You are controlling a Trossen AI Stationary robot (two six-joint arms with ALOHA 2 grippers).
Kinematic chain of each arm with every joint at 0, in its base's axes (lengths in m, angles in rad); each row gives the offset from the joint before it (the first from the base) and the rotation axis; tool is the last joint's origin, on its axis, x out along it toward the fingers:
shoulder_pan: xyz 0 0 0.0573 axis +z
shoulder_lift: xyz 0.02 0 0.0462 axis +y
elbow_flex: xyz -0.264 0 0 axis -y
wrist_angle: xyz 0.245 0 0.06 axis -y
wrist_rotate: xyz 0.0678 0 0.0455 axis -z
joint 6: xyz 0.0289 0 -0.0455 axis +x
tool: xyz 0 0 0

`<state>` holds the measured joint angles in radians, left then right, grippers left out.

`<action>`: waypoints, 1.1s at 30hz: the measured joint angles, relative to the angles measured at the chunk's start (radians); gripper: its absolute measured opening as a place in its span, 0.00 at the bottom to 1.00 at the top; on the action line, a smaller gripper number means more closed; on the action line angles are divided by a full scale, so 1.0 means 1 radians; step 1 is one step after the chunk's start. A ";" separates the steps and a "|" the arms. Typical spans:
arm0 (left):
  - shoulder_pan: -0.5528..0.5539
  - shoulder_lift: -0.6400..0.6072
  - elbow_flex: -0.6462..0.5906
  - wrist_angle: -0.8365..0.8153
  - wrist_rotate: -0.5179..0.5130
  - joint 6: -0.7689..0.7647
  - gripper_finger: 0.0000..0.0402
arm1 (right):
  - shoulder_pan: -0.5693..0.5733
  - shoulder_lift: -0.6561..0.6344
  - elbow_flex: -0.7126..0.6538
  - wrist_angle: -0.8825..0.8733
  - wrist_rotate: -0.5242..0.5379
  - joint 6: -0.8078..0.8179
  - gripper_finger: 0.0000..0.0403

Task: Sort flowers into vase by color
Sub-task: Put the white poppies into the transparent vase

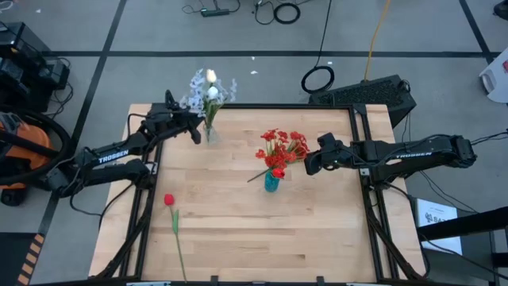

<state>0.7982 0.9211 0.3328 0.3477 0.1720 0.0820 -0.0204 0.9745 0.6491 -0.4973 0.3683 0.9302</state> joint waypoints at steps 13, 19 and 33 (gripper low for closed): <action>0.000 0.000 0.000 -0.083 0.049 -0.077 0.10 | 0.000 0.000 0.000 0.000 0.003 -0.003 0.00; 0.000 0.000 0.000 -0.123 0.052 -0.076 0.10 | 0.000 0.000 0.000 0.000 0.007 -0.003 0.00; -0.002 0.000 0.000 -0.148 0.059 -0.076 0.10 | 0.000 0.000 0.000 0.023 0.025 0.001 0.00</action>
<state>0.7963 0.9211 0.3332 0.1997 0.2310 0.0063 -0.0200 0.9749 0.6491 -0.4746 0.3931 0.9310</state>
